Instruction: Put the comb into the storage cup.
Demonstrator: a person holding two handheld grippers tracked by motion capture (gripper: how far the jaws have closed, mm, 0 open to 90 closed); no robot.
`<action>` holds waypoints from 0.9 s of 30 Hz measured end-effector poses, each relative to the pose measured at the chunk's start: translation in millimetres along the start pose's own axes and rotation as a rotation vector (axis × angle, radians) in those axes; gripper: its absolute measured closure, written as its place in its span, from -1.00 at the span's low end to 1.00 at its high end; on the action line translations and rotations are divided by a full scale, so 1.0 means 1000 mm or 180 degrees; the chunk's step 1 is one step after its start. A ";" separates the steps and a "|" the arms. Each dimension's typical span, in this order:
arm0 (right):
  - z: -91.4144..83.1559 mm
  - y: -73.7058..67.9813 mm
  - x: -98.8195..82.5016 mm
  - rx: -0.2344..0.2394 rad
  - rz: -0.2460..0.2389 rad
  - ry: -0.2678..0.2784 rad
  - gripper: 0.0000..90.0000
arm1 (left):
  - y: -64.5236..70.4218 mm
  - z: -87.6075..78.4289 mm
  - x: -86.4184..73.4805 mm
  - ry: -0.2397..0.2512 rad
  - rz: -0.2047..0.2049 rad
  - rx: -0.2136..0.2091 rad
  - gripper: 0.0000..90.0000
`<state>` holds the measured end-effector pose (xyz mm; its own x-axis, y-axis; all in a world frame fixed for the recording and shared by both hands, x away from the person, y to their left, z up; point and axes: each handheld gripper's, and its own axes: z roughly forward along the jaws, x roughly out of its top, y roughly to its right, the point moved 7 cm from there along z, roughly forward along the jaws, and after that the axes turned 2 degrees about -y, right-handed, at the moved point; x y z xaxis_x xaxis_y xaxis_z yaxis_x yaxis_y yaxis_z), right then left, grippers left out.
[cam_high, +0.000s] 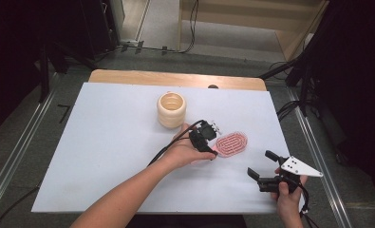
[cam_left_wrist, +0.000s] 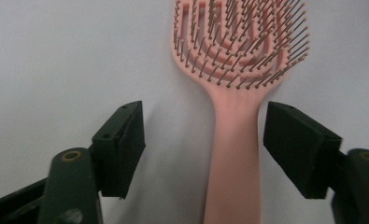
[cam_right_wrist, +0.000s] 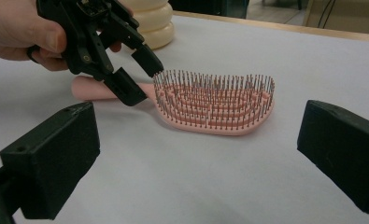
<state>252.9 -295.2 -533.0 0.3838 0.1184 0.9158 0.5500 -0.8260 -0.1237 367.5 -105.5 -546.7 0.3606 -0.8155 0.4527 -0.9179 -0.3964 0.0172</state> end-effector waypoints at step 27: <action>0.001 0.000 0.000 -0.0014 0.0008 -0.0008 -1.00 | 0.015 0.006 0.006 -0.0295 0.0327 -0.0016 0.56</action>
<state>253.3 -295.0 -533.2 0.3869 0.1177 0.9146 0.5457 -0.8288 -0.1242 356.8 -119.4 -549.2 0.2781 -0.8872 0.3681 -0.9515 -0.3068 -0.0206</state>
